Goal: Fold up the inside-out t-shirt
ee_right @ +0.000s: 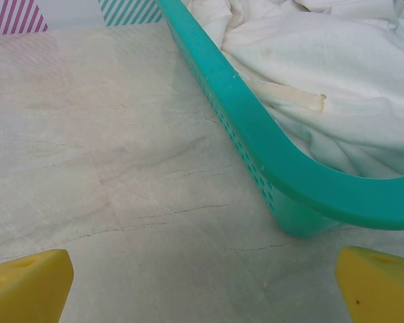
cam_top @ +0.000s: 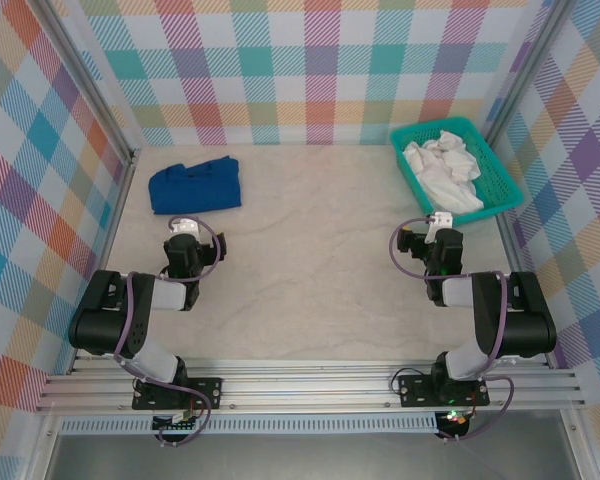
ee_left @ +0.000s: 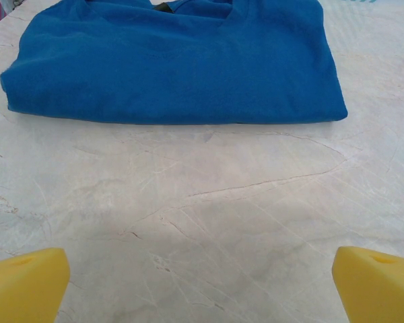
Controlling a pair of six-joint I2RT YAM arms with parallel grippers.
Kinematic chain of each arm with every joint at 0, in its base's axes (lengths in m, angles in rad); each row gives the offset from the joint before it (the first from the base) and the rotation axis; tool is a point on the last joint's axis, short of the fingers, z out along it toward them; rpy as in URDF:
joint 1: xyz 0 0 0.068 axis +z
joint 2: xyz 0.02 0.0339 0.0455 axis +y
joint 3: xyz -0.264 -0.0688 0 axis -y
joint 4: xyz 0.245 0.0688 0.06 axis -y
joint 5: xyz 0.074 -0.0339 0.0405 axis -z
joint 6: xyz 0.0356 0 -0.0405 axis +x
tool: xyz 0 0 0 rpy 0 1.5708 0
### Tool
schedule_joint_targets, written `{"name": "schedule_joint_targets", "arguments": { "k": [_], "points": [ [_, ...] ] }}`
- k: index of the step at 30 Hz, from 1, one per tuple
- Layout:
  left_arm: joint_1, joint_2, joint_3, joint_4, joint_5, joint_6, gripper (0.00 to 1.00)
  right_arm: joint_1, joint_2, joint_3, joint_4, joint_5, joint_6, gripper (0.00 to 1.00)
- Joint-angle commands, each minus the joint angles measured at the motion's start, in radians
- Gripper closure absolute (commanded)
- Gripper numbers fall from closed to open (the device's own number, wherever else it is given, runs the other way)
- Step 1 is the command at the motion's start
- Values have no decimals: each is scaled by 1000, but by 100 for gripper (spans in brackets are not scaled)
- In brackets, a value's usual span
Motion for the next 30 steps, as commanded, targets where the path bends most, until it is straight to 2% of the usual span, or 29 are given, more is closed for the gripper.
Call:
{"name": "schedule_joint_targets", "arguments": {
  "k": [1,6,7,8,13,14,17,19,24,27,30],
  "points": [
    [13,-6,9,12,11,12,0,8,3,1,36,-16,-6,0],
    [12,-7,6,16,11,11,0,7,2,0,38,-14,-7,0],
    [13,-9,4,19,8,12,0,12,-2,-5,48,19,2,0],
    [12,-25,13,-11,-3,6,0,19,-24,-13,34,76,20,0],
    [13,-208,84,-315,-103,-62,0,41,-59,-123,227,56,-30,0],
    [14,-245,93,-359,-102,-73,0,64,-94,-120,208,118,-36,0],
    [13,-357,139,-519,-123,-175,0,78,-279,-98,-33,208,19,0],
    [13,-403,193,-632,-99,-238,0,78,-385,-126,-77,259,74,0],
    [9,-455,257,-702,84,-387,0,80,-632,-90,-347,297,198,0],
    [-7,-460,283,-716,155,-460,0,92,-675,5,-509,276,208,0],
    [-51,-442,336,-748,209,-463,0,112,-601,137,-642,197,167,0]
  ]
}}
